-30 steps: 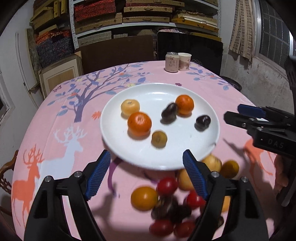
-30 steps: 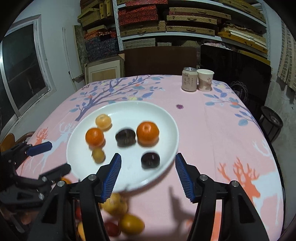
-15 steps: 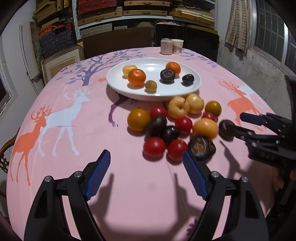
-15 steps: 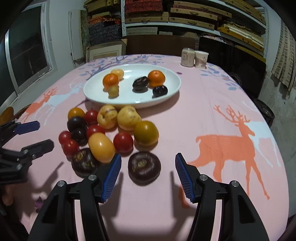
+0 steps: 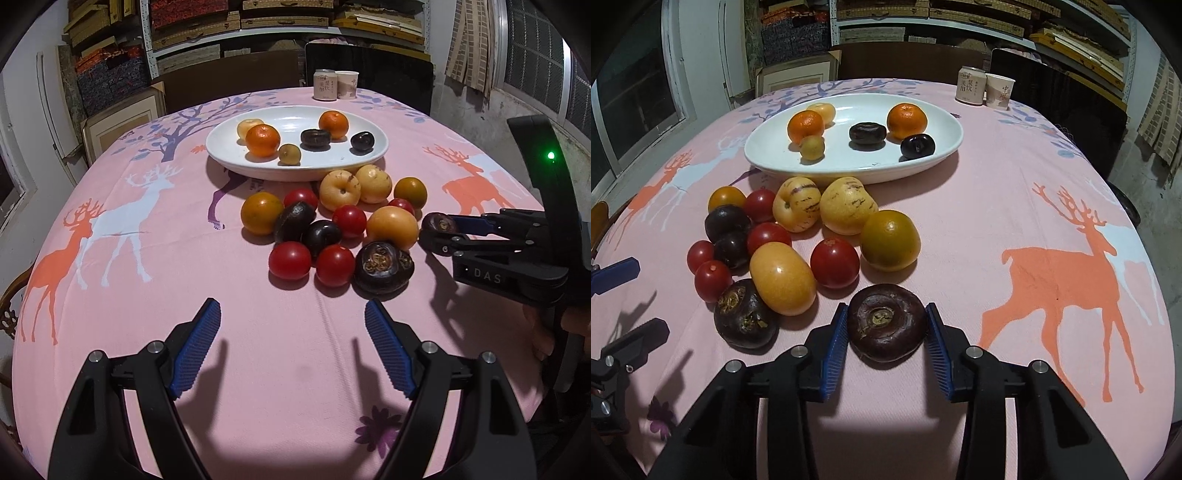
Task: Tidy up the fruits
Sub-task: 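Grasp a large mangosteen with the right gripper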
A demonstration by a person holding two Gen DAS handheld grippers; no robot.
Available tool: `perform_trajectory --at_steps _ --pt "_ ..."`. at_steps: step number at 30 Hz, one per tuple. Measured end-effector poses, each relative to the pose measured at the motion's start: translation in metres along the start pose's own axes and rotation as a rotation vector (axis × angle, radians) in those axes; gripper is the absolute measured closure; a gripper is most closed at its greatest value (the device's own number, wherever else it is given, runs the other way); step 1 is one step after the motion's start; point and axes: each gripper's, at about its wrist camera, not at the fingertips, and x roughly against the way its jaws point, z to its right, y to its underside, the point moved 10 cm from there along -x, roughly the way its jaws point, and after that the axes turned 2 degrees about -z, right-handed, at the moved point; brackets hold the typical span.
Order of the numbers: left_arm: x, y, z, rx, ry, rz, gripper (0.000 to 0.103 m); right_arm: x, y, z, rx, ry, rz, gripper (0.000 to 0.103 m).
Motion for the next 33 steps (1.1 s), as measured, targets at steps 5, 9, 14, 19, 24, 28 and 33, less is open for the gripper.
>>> perform_trajectory --at_steps 5,9,14,19,24,28,33 --pt "-0.001 -0.001 0.008 -0.015 0.010 0.002 0.025 0.009 -0.003 0.003 -0.025 -0.024 0.042 0.061" --pt "0.000 -0.003 0.019 -0.029 0.030 0.008 0.025 0.013 -0.004 0.008 -0.048 -0.010 0.063 0.061" --pt "0.001 -0.006 0.040 -0.061 0.072 0.022 0.025 0.012 -0.004 0.012 -0.065 0.001 0.060 0.061" --pt "-0.005 -0.009 0.054 -0.069 0.097 0.011 0.025 0.015 -0.004 0.013 -0.049 0.023 0.063 0.061" --pt "-0.016 -0.011 0.069 -0.089 0.105 -0.005 0.026 0.024 -0.010 0.020 -0.063 0.028 0.086 0.061" --pt "-0.027 -0.013 0.074 -0.086 0.108 -0.031 0.033 0.030 -0.012 0.027 -0.075 0.036 0.097 0.061" --pt "-0.032 -0.020 0.076 -0.096 0.081 -0.029 0.034 0.031 -0.011 0.030 -0.084 0.033 0.096 0.061"
